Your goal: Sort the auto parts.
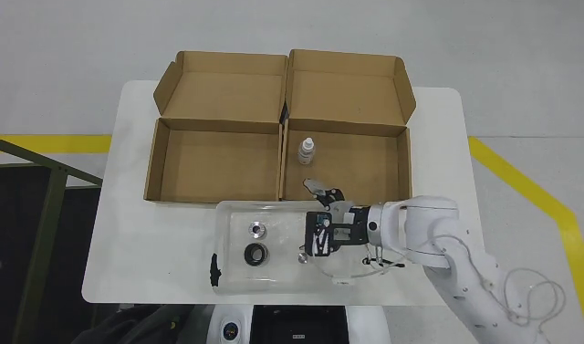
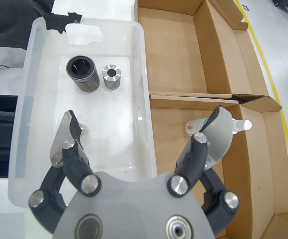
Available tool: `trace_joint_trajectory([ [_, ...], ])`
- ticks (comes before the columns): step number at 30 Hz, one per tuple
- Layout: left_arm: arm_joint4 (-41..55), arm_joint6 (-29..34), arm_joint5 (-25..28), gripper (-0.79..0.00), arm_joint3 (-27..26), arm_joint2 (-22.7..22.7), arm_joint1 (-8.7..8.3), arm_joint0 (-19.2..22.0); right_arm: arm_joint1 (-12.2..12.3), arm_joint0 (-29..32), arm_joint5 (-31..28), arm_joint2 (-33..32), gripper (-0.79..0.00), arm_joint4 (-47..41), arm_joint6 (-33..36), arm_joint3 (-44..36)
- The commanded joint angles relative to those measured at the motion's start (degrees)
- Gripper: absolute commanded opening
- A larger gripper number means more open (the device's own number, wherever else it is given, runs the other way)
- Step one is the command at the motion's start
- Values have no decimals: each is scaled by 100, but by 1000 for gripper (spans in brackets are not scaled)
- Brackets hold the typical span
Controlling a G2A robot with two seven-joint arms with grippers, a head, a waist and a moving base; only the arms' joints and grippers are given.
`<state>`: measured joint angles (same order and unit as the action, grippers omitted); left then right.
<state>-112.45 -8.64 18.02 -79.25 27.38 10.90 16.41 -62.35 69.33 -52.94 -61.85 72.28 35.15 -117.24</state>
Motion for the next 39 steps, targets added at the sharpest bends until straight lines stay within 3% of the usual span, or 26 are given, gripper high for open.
trace_joint_trajectory([
  [1,0,0,0,0,0,0,0,0,14,71,-37,35,0,48,-18,-28],
  [10,0,0,0,0,0,0,0,0,57,158,-222,335,0,471,165,-86],
  [39,0,0,0,0,0,0,0,0,4,-61,6,1385,-18,1261,905,365],
])
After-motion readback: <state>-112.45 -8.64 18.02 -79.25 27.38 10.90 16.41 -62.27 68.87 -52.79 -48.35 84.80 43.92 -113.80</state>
